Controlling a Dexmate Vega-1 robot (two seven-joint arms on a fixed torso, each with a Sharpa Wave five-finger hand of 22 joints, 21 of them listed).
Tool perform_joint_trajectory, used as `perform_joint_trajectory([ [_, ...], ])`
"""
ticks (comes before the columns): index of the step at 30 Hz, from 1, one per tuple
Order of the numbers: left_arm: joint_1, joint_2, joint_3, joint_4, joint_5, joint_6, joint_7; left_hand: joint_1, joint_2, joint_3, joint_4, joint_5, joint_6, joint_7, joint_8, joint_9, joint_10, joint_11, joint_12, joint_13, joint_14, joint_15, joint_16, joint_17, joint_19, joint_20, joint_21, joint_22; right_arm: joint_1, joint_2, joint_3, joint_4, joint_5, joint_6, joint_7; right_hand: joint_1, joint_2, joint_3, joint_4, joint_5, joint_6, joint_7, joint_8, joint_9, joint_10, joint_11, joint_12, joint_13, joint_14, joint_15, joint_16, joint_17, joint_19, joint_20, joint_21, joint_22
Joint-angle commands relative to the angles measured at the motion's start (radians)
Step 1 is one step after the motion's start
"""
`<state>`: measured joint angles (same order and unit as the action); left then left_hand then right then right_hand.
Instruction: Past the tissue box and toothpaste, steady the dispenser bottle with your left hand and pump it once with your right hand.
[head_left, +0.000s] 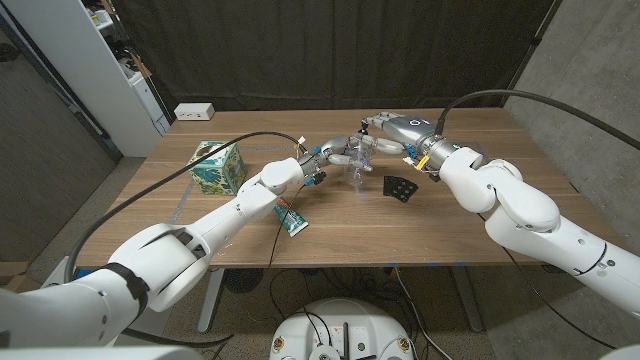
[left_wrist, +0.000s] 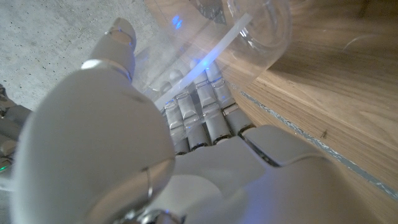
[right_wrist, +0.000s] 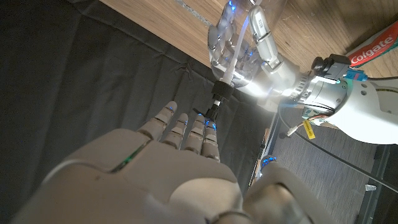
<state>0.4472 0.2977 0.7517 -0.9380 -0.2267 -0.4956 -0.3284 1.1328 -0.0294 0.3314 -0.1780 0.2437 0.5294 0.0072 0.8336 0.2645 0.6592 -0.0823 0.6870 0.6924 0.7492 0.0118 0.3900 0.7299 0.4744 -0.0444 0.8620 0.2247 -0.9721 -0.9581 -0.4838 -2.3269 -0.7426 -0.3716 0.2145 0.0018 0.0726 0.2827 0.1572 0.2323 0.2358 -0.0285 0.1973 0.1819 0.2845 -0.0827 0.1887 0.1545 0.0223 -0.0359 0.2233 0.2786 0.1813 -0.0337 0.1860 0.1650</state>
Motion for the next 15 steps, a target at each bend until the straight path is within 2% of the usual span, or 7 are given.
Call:
perform_joint_trajectory([
  [1, 0.005, 0.004, -0.002, -0.003, -0.001, 0.0, 0.001, 0.11, 0.163, 0.002, 0.004, 0.0, 0.098, -0.085, 0.006, 0.001, 0.126, -0.119, -0.005, 0.003, 0.103, -0.252, -0.001, 0.004, -0.008, -0.114, 0.009, 0.003, -0.001, 0.013, 0.011, 0.001, 0.016, 0.01, -0.03, 0.009, 0.042, 0.002, -0.001, 0.003, 0.011, 0.0, 0.001, 0.002, 0.018, -0.003, 0.005, 0.035, 0.005, 0.0, 0.008, -0.001, 0.009, -0.021, 0.009, 0.003],
  [15, 0.003, 0.001, -0.004, 0.009, -0.004, -0.005, 0.0, 0.109, 0.164, 0.004, 0.005, 0.001, 0.099, -0.084, 0.004, -0.001, 0.127, -0.117, -0.009, 0.006, 0.105, -0.252, -0.005, 0.006, -0.013, -0.115, 0.022, -0.001, -0.007, 0.026, 0.033, 0.025, 0.082, 0.049, -0.097, 0.01, 0.043, 0.002, -0.002, 0.003, 0.013, -0.002, 0.001, 0.002, 0.019, -0.003, 0.005, 0.035, 0.014, -0.001, 0.01, -0.004, 0.017, -0.016, 0.01, 0.003],
])
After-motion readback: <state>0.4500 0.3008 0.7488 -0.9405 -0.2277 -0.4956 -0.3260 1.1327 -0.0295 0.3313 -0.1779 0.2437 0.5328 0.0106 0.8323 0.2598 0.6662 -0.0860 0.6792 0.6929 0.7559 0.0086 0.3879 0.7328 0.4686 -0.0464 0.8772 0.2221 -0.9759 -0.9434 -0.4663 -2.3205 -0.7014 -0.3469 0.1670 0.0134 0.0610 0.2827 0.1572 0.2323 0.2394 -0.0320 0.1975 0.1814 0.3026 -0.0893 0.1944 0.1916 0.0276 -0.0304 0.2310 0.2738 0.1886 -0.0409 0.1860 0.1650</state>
